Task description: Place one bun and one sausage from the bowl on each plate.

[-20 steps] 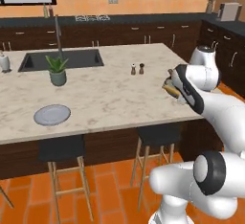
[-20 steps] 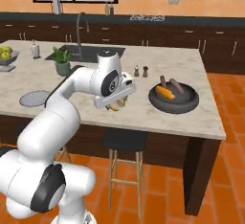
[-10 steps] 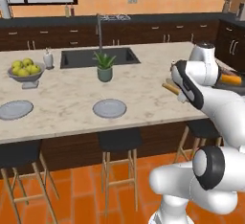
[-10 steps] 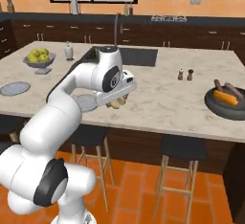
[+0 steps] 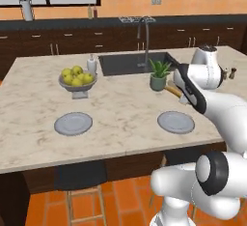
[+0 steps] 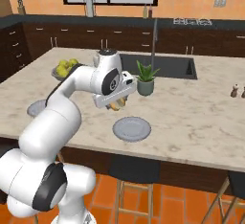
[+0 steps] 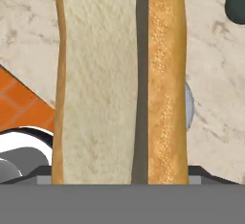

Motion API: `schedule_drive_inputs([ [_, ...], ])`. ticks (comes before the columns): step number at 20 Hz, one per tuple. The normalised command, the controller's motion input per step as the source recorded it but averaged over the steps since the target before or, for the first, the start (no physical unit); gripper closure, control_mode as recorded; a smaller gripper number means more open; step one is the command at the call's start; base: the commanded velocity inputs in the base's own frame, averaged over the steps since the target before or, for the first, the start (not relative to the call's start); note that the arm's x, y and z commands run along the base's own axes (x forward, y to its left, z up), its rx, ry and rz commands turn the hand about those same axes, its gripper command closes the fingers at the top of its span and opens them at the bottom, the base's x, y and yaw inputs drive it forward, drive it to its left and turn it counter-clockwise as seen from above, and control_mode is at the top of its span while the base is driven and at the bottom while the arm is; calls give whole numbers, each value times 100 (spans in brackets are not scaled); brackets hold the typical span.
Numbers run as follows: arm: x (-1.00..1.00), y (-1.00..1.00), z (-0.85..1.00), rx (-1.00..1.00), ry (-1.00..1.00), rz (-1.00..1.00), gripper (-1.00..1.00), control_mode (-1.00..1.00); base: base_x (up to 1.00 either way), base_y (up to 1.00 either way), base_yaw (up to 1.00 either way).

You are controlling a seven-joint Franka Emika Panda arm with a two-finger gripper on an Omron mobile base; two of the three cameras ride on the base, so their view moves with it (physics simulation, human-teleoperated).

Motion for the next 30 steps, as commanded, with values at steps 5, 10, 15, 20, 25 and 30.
schedule_drive_inputs([
  [5,0,0,0,0,0,0,100,100,30,100,0],
  [10,30,100,-40,11,-1,8,100,-100,0,0,0],
  [15,73,100,-49,16,0,0,100,-100,0,0,0],
  [20,21,100,-58,3,0,0,100,-100,0,0,0],
  [25,4,100,-85,-1,1,0,100,-100,0,0,0],
  [30,64,75,-33,-6,5,-9,100,-100,0,0,0],
])
